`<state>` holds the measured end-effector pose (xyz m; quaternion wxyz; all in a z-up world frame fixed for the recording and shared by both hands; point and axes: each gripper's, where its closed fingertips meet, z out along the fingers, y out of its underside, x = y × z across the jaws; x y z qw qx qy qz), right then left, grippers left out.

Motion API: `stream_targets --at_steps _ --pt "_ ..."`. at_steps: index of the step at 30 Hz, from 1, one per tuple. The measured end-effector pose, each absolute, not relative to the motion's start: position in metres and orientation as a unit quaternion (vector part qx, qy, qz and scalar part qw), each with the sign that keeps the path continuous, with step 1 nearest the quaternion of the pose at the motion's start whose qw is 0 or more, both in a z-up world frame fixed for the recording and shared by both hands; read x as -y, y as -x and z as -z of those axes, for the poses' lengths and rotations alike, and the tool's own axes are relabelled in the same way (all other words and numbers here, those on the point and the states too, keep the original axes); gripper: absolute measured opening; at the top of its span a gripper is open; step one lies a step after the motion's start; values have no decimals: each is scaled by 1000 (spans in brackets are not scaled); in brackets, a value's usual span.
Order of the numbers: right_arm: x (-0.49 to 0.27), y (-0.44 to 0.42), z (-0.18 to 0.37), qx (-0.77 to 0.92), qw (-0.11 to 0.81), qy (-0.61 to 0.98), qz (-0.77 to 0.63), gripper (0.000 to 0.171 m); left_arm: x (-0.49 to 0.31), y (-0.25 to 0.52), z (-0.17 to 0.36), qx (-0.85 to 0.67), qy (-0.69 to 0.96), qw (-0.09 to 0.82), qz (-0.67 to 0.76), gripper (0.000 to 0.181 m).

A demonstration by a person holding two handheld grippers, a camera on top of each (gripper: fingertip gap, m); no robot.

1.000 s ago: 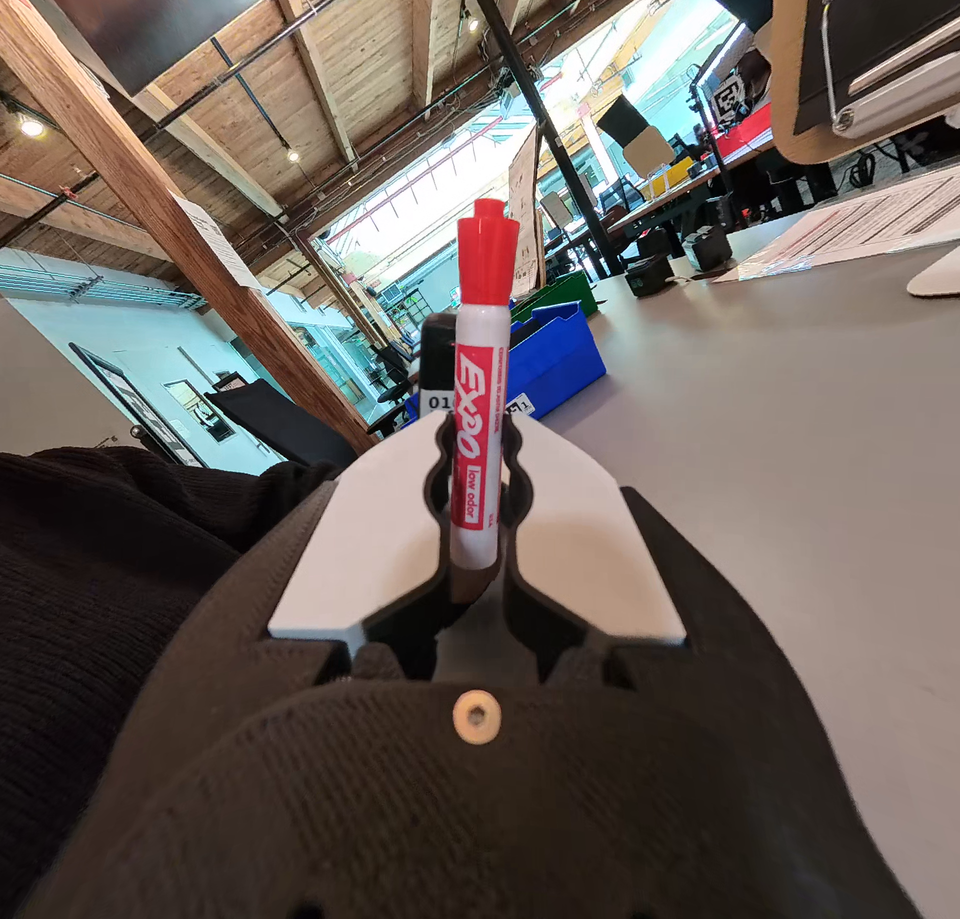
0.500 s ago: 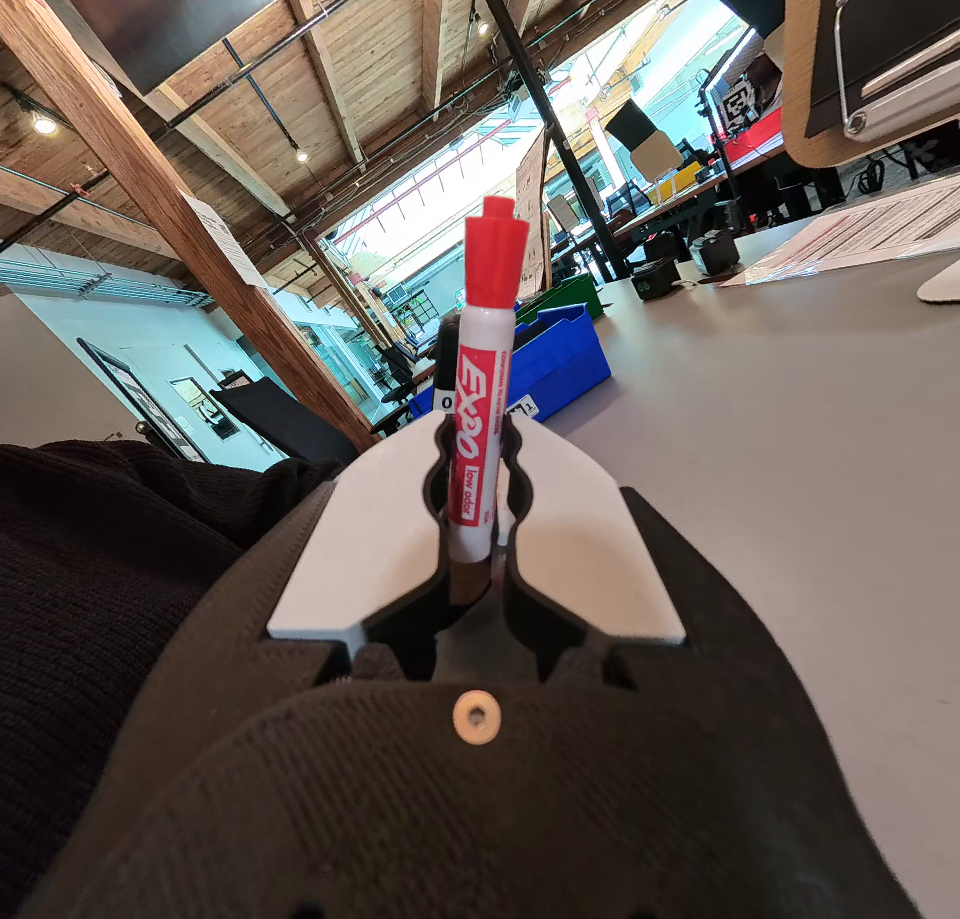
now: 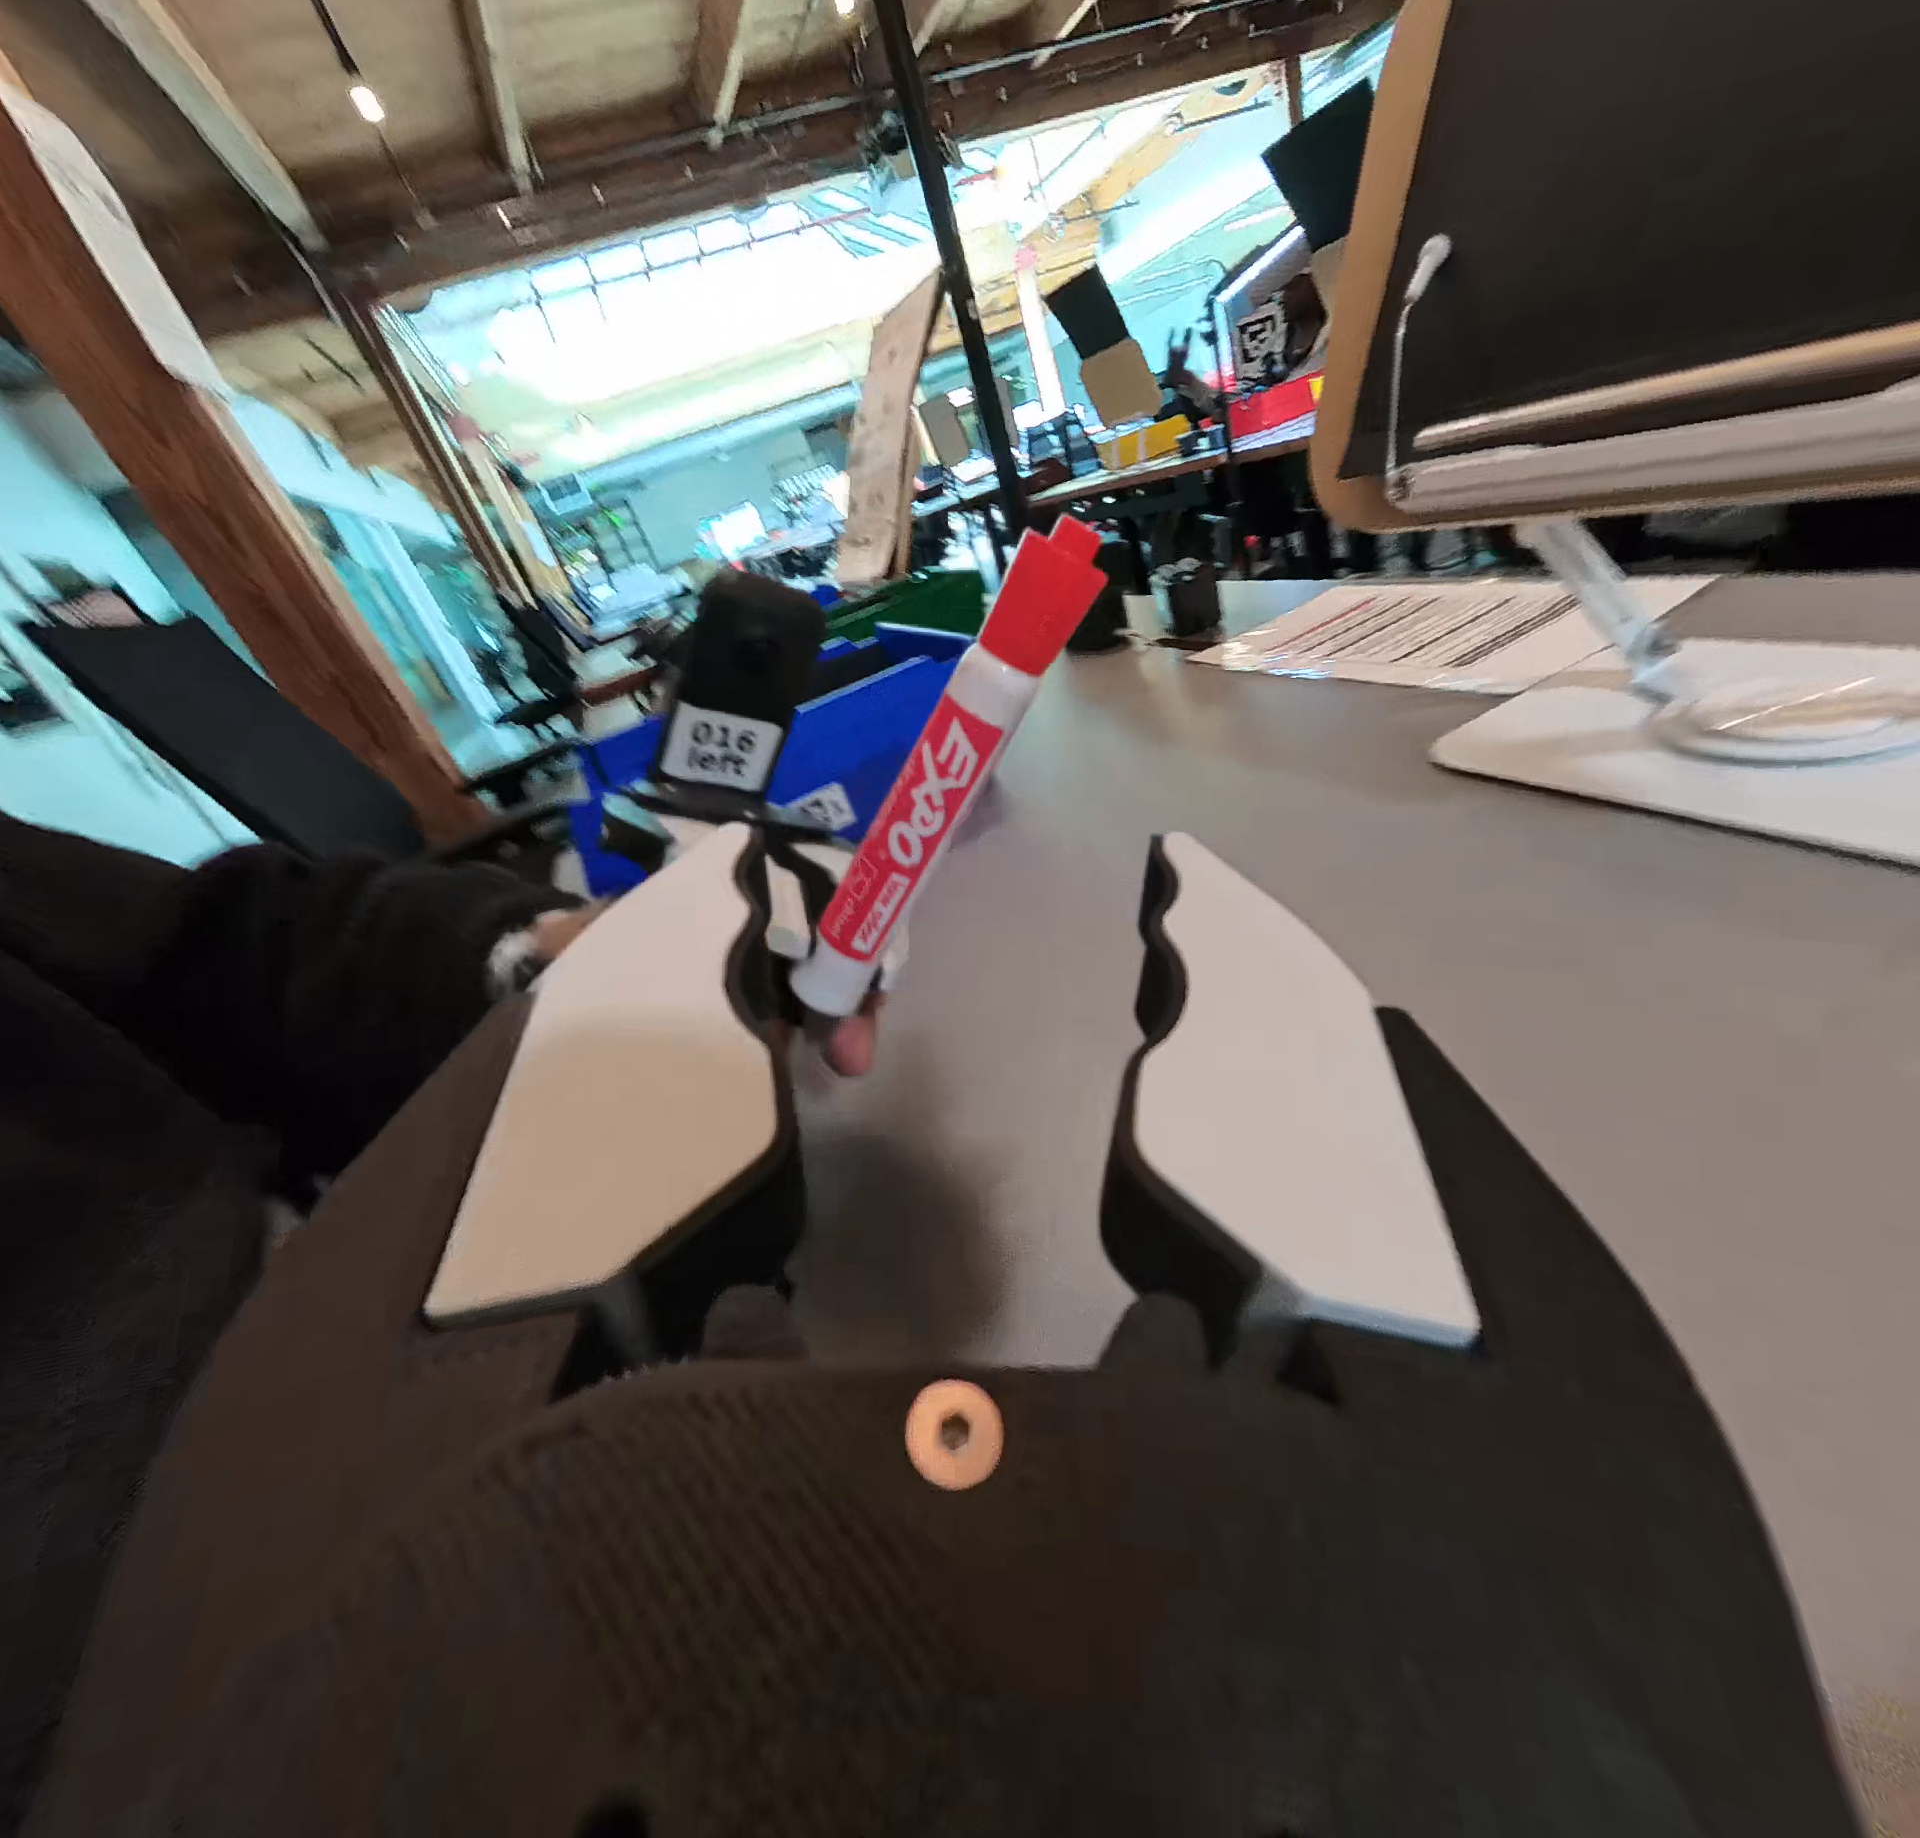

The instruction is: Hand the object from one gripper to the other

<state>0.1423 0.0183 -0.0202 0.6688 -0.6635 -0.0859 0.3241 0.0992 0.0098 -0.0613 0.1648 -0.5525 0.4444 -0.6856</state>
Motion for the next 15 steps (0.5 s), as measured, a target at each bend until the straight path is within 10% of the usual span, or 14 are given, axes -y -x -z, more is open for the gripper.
stream_targets --at_steps 7,15 --pt "-18 -137 35 250 673 688 -111 80 -25 -95 53 -347 563 76 746 21" --pt "-17 -115 38 327 678 658 -17 131 -1 -93 53 -324 539 -37 777 21"
